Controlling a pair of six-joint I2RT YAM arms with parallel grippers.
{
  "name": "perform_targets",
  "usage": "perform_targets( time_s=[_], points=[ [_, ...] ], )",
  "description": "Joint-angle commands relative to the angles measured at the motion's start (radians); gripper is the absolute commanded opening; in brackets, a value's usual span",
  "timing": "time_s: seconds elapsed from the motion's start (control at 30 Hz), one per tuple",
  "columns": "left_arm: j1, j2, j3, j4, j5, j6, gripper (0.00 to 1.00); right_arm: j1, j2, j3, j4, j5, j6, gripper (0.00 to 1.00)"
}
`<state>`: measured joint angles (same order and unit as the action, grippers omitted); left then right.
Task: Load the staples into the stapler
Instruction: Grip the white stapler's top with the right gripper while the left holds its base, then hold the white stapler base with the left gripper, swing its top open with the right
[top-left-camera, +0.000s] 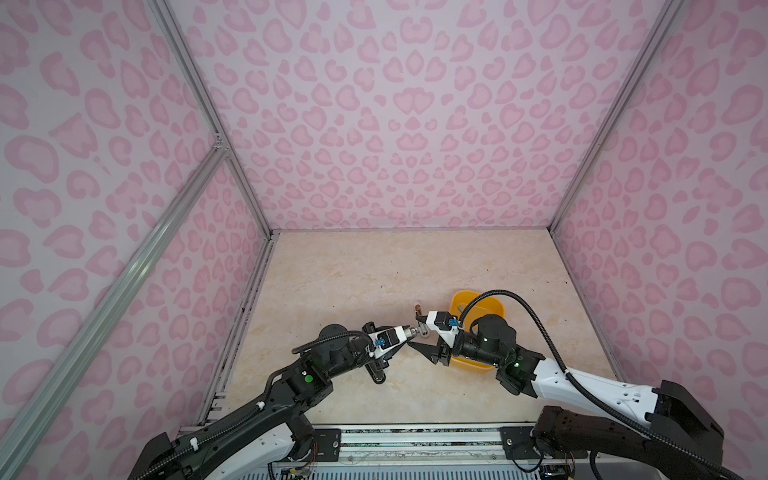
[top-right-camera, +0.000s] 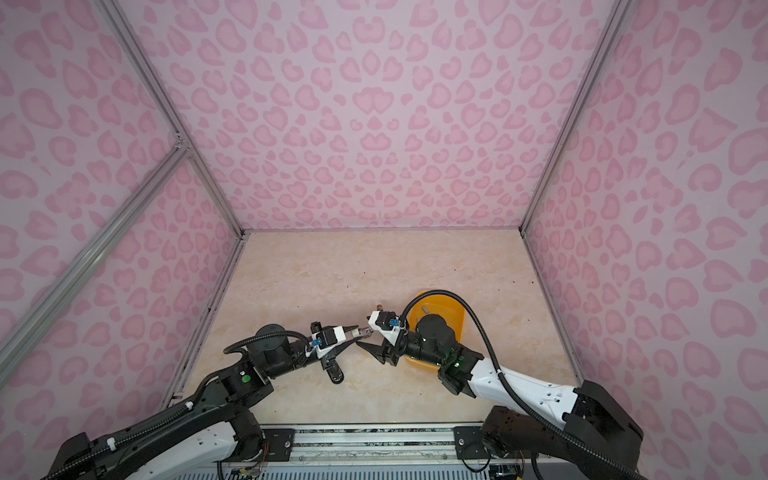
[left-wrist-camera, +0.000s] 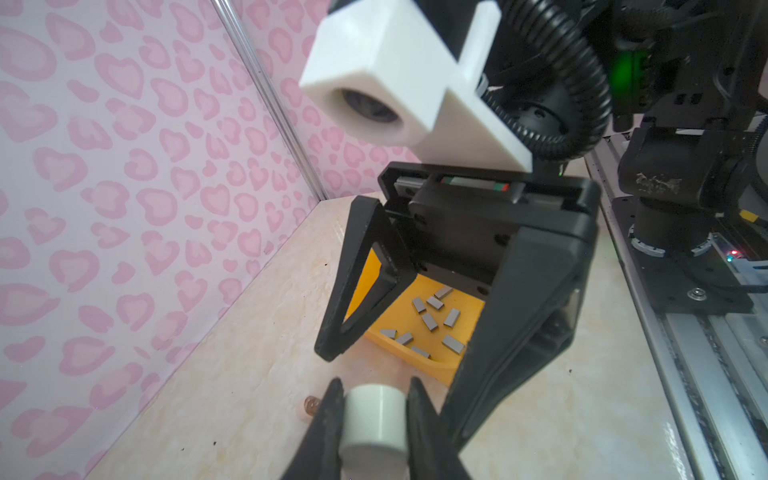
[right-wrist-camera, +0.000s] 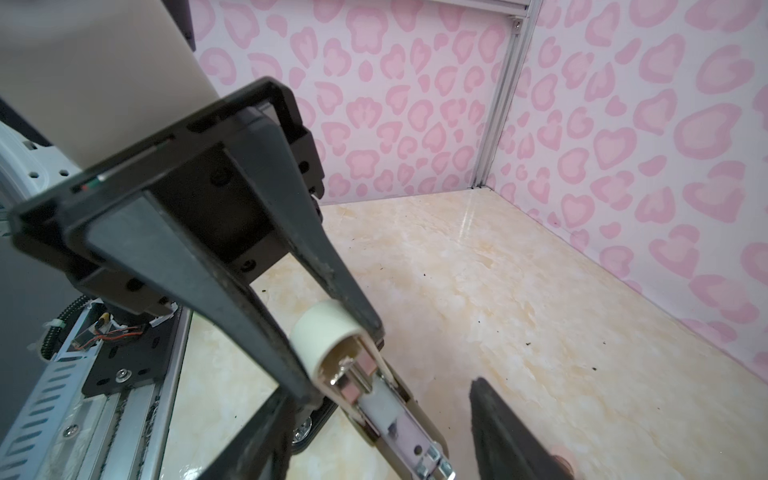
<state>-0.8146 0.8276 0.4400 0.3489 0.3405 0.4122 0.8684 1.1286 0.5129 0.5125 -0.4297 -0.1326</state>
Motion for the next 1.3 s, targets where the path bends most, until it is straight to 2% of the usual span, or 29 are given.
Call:
perform_targets(
  time_s=[0.0, 0.2, 0.37, 0.67, 1.13, 1.27],
  points=[
    [0.002, -0.008, 0.010, 0.024, 0.039, 0.008, 0.03, -0.001, 0.015, 0.013, -0.032, -0.025, -0.017, 0.67],
    [0.002, -0.010, 0.027, -0.005, 0.064, 0.019, 0.03, 0.000, 0.030, 0.027, -0.058, -0.057, -0.039, 0.67],
    [0.002, -0.029, 0.026, -0.032, 0.049, 0.026, 0.03, -0.016, 0.031, 0.018, -0.061, -0.164, -0.092, 0.66],
    [0.001, -0.040, 0.064, -0.109, 0.025, 0.027, 0.03, -0.052, 0.038, 0.031, -0.074, -0.272, -0.087, 0.63],
    [0.002, -0.003, 0.123, -0.206, 0.140, 0.039, 0.03, -0.050, 0.063, 0.074, -0.151, -0.280, -0.120, 0.65],
    [0.002, 0.002, 0.127, -0.209, 0.147, 0.040, 0.03, -0.049, 0.080, 0.088, -0.167, -0.286, -0.123, 0.62]
  ],
)
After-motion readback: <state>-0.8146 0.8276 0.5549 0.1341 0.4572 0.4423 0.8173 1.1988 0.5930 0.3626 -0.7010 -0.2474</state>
